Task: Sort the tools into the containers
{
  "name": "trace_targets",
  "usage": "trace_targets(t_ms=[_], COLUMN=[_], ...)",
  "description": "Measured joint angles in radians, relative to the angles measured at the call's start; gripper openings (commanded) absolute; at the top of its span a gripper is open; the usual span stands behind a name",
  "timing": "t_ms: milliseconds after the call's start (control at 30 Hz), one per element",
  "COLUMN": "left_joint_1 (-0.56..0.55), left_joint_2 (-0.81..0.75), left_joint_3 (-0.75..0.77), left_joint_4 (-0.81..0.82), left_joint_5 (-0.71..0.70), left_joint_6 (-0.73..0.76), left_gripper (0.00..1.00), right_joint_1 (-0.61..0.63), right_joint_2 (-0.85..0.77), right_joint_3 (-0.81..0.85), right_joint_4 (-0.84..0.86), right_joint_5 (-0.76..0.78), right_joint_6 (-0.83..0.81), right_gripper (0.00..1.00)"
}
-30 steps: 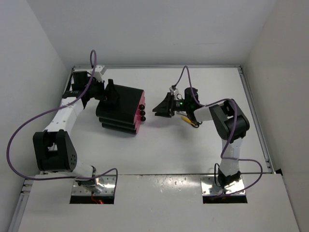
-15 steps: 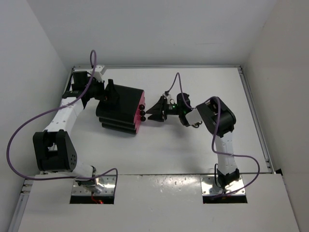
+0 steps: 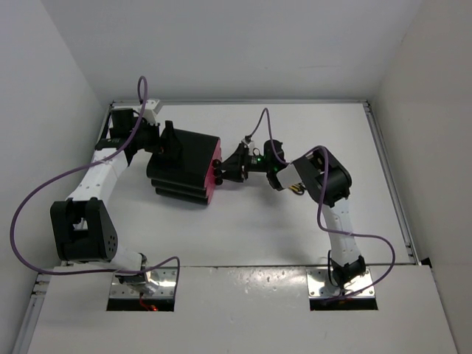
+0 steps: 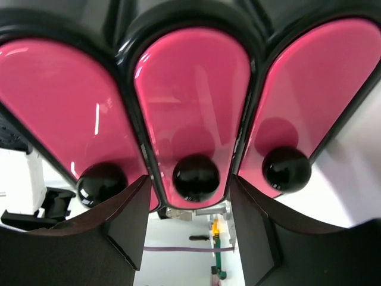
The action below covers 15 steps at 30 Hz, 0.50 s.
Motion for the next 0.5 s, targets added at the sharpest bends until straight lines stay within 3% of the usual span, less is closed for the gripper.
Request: trace_targets(t_ms=[200,300,500], left_joint_1=[0.0,0.0,0.0], left_joint_2=[0.0,0.0,0.0], left_joint_3=[0.0,-0.004,-0.005], left_joint_4=[0.0,0.005,0.007], left_joint_5=[0.0,0.0,0.0], left_joint_6=[0.0,-0.001,-0.004], left_gripper=[0.97,0.97,0.97], right_joint_1=[0.009,0.009,0.009], right_joint_2=[0.042,0.049,0.047], right_joint_3=[0.045,0.059,0.051], right_joint_4=[-0.003,-0.002,-0.004], right_joint_5=[0.001,-0.002,0.0], right_joint_6=[0.006,0.009,0.008], right_gripper=[0.42,0.27,0.17])
